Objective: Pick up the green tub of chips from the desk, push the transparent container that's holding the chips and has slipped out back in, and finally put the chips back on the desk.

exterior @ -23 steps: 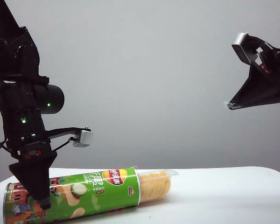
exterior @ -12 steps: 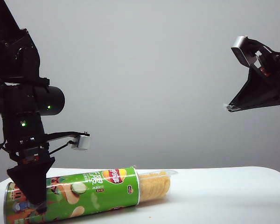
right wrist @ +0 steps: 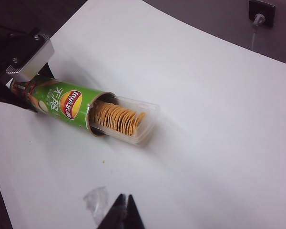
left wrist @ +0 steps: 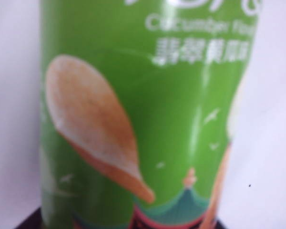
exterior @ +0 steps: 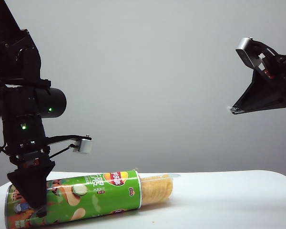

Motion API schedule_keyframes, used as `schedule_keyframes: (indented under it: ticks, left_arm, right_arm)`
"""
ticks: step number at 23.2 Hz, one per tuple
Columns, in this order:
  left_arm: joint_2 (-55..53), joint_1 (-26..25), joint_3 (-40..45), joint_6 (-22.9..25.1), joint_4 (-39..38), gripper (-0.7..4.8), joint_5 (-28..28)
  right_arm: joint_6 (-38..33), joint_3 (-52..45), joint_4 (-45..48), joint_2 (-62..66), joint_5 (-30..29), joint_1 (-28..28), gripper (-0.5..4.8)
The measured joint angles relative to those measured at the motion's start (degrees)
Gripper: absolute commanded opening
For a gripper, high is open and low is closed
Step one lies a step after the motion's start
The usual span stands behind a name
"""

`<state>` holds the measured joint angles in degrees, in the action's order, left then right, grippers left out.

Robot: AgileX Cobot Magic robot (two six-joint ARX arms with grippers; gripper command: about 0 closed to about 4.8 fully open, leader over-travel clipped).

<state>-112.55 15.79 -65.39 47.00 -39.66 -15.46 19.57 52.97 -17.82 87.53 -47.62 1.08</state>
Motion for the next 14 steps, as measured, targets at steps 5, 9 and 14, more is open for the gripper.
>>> schedule_keyframes:
  ticks: [5, 9, 14]
  left_arm:
    - [0.11, -0.02, -0.04, 0.63, 0.02, 1.65, 0.00]
    - [0.11, -0.02, -0.04, 0.79, 0.00, 2.58, -0.02]
    - [0.02, 0.26, -1.27, 0.79, -2.01, 2.58, 0.59]
  right_arm:
    - [0.00, 0.00, 0.00, 0.00, 0.00, -0.02, -0.06]
    - [-0.02, 0.00, 0.00, 0.00, 0.00, -0.02, -0.06]
    - [-0.09, 0.00, 0.02, 0.00, 0.00, -0.02, -0.06]
